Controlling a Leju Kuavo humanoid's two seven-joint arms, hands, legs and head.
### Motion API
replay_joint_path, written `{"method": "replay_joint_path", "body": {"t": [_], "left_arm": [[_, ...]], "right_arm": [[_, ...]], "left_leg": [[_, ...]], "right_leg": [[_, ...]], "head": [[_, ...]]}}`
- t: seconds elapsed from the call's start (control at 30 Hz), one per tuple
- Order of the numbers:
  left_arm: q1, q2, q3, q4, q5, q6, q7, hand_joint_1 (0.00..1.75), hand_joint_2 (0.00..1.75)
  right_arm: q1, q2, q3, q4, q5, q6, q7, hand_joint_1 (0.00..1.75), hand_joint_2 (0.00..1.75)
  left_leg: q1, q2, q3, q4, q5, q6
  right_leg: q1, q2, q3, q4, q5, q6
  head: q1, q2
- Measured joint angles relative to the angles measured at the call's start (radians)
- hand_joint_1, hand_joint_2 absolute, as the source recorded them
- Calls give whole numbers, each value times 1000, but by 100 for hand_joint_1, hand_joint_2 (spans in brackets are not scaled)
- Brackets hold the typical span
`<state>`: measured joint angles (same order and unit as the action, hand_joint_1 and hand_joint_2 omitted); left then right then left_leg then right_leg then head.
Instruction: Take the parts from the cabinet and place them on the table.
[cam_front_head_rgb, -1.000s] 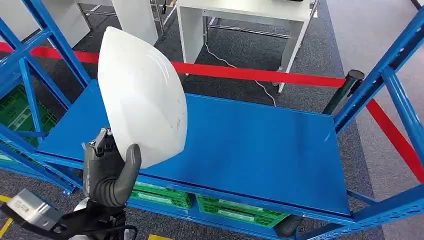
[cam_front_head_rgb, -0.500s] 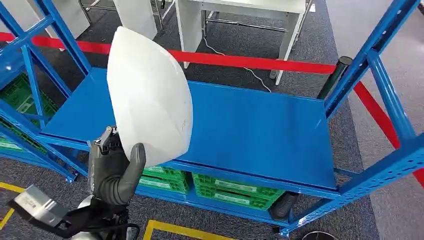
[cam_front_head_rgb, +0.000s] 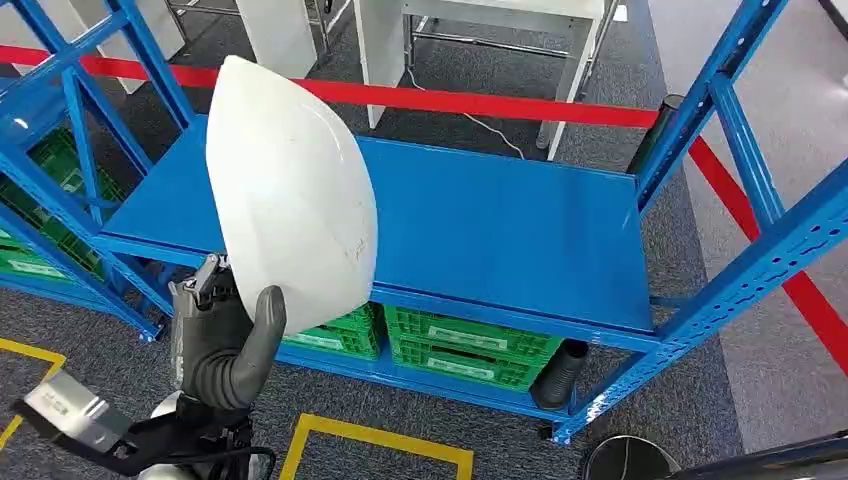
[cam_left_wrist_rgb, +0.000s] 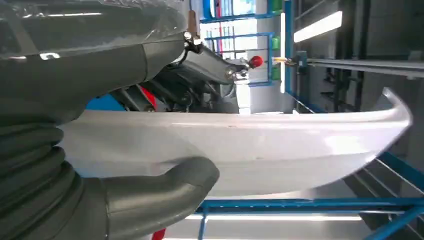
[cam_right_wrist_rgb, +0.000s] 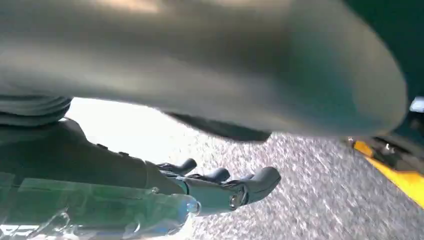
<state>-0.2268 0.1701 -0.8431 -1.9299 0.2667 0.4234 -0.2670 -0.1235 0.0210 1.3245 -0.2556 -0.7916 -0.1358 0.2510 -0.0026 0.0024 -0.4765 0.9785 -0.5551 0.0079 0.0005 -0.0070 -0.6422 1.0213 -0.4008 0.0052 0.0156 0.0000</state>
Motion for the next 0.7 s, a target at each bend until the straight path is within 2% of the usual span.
{"method": "replay_joint_path", "body": {"t": [0.03,0.07,0.13,0.17,0.2,0.23,0.27,0.3,0.33,0.37,0.4,0.43,0.5,0.53,0.57,0.6,0.63,0.67,0.7], "left_arm": [[0,0,0,0,0,0,0,175,175],[2,0,0,1,0,-1,0,175,175],[5,0,1,1,0,-1,0,175,175],[7,0,2,1,0,-1,0,175,175],[9,0,1,1,-1,-2,0,175,175],[11,0,2,1,-4,-2,2,175,175],[12,0,2,1,-5,-2,5,175,175],[14,1,2,1,-6,-2,6,175,175],[15,1,2,1,-8,-2,8,175,175],[17,1,2,0,-10,-3,11,175,175],[18,1,3,0,-14,-3,13,175,175],[19,2,3,0,-16,-4,13,175,175],[25,2,3,0,-18,-7,18,175,175],[31,5,4,0,-19,-7,18,175,175],[36,6,5,0,-21,-7,21,175,175],[38,9,5,0,-23,-5,24,175,175],[41,10,5,0,-25,-4,25,175,175],[45,11,6,0,-25,-3,26,175,175],[51,13,6,0,-25,-2,28,175,175]], "right_arm": [[0,-1,0,0,0,0,0,0,0],[1,-1,0,0,0,0,0,0,0],[2,-2,0,0,0,0,0,0,0],[1,-2,0,0,0,0,0,0,0],[1,-2,0,0,0,1,0,0,0],[2,-3,0,0,0,2,0,0,0],[2,-3,0,0,0,3,0,0,0],[1,-3,0,0,0,4,0,0,0],[0,-4,0,0,0,5,0,0,0],[-4,-5,0,0,0,6,0,0,0],[-6,-5,0,0,0,6,0,0,0],[-7,-5,0,0,0,8,0,0,0],[-4,-5,0,0,0,9,0,0,0],[-1,-4,0,0,0,10,0,0,0],[-1,-6,0,0,0,12,0,0,0],[-2,-6,0,0,0,13,0,0,0],[-3,-6,0,0,0,15,0,0,0],[-3,-6,0,0,0,16,0,0,0],[-3,-6,0,0,0,18,0,0,0]], "left_leg": [[10,6,-12,-5,15,6],[10,6,-26,-5,27,14],[8,6,-52,-5,48,19],[7,8,-67,-4,60,19],[5,9,-85,-1,72,19],[5,9,-103,3,83,18],[5,9,-121,8,92,17],[5,9,-135,15,101,15],[5,9,-151,23,108,12],[3,9,-164,32,113,5],[0,9,-171,41,120,0],[1,10,-174,41,131,-5],[4,9,-176,36,151,-15],[6,4,-183,41,142,-20],[6,1,-190,58,96,-29],[8,1,-203,110,29,-35],[10,1,-218,185,-31,-39],[11,1,-231,259,-71,-43],[11,1,-236,317,-83,-44]], "right_leg": [[-2,6,-9,7,-20,5],[-1,8,-19,36,-77,10],[-4,8,-45,163,-196,14],[-4,8,-55,236,-235,17],[-4,8,-56,292,-237,18],[-4,8,-41,304,-204,18],[-4,8,-11,280,-162,18],[-4,8,34,225,-122,16],[-4,8,93,145,-107,14],[-3,8,166,44,-137,9],[-1,10,208,-36,-170,3],[1,13,202,-38,-174,-2],[5,13,192,-33,-161,-15],[-6,8,183,-37,-147,-26],[-5,6,170,-36,-136,-32],[-5,5,157,-35,-124,-38],[-4,3,142,-34,-113,-40],[-4,2,127,-33,-102,-41],[-4,1,110,-29,-92,-40]], "head": [[0,0],[6,0],[13,0],[13,0],[14,0],[16,0],[15,0],[16,0],[17,0],[18,0],[18,0],[17,0],[18,0],[19,0],[15,0],[11,0],[7,0],[5,0],[5,0]]}}
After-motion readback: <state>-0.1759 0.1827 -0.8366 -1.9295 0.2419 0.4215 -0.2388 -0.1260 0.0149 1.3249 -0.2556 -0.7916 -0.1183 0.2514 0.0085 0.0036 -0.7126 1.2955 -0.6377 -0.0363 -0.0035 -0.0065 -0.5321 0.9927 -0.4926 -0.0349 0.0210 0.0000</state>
